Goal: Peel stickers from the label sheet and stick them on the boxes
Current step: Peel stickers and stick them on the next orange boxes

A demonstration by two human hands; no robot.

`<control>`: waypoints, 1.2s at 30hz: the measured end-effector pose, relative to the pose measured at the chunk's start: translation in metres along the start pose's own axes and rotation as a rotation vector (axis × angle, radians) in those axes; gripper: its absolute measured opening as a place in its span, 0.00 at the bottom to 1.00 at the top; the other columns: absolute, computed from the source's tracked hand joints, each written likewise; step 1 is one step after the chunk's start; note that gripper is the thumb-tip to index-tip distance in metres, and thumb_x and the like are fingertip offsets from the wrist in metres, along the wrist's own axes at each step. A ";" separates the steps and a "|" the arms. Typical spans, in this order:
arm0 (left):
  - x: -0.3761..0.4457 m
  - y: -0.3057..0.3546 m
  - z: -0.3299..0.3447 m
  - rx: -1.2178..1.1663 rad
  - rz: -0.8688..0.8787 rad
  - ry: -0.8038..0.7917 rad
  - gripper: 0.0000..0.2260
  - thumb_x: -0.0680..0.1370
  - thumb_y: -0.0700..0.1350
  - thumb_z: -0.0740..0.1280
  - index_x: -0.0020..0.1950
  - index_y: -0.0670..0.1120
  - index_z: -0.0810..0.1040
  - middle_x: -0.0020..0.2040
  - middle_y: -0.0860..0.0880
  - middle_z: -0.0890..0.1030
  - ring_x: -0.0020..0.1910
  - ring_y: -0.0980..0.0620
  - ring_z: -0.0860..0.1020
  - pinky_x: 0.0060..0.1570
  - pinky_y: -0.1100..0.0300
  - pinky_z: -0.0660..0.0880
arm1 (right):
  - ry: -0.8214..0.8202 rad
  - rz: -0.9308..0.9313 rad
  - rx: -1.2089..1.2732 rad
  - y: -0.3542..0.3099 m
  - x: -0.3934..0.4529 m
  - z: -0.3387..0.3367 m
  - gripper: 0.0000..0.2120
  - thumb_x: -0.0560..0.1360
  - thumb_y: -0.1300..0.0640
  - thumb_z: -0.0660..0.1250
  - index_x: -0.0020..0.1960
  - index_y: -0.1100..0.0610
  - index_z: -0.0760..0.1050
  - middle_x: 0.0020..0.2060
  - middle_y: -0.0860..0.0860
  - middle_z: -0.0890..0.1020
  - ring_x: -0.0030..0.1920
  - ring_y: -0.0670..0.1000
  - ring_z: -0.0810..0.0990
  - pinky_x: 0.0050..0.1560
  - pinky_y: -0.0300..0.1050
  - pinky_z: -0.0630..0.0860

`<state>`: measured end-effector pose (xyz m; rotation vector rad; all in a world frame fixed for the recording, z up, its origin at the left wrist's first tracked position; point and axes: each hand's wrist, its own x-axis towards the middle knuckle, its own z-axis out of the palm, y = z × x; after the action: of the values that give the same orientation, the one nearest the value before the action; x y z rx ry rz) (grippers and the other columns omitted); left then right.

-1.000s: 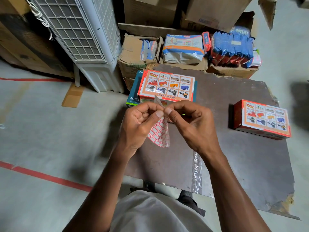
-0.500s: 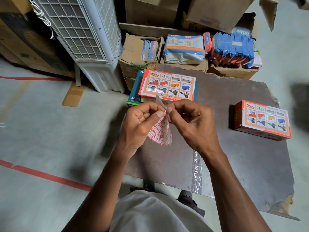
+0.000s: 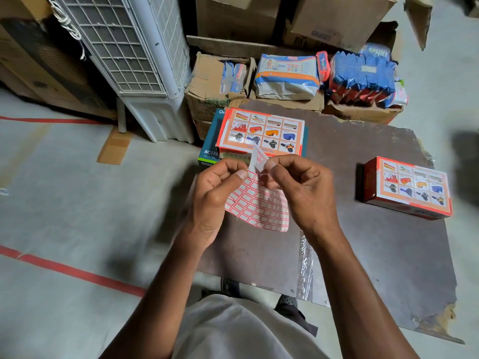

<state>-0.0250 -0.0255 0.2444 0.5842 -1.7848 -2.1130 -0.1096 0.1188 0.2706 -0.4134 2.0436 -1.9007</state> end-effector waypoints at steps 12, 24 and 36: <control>0.014 -0.055 -0.018 -0.060 -0.211 0.137 0.12 0.75 0.51 0.71 0.55 0.47 0.84 0.54 0.43 0.86 0.53 0.41 0.84 0.57 0.46 0.78 | 0.035 0.086 0.014 0.008 0.004 0.002 0.05 0.80 0.59 0.71 0.47 0.55 0.85 0.42 0.49 0.88 0.41 0.53 0.86 0.46 0.39 0.82; 0.032 -0.188 -0.035 0.096 -0.599 0.207 0.06 0.79 0.44 0.69 0.49 0.49 0.86 0.49 0.49 0.88 0.50 0.49 0.81 0.51 0.55 0.73 | 0.055 0.183 -0.058 0.032 0.008 -0.001 0.05 0.80 0.57 0.71 0.47 0.52 0.85 0.42 0.49 0.87 0.43 0.57 0.85 0.48 0.49 0.85; 0.033 -0.252 -0.054 0.467 -0.696 0.165 0.10 0.79 0.37 0.67 0.45 0.49 0.86 0.46 0.46 0.87 0.45 0.48 0.83 0.47 0.59 0.79 | 0.087 0.259 -0.093 0.058 0.005 -0.011 0.05 0.80 0.54 0.71 0.48 0.52 0.85 0.44 0.46 0.88 0.42 0.52 0.86 0.50 0.53 0.85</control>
<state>-0.0208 -0.0443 -0.0149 1.6513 -2.1988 -1.9098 -0.1188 0.1305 0.2133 -0.0821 2.1293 -1.7014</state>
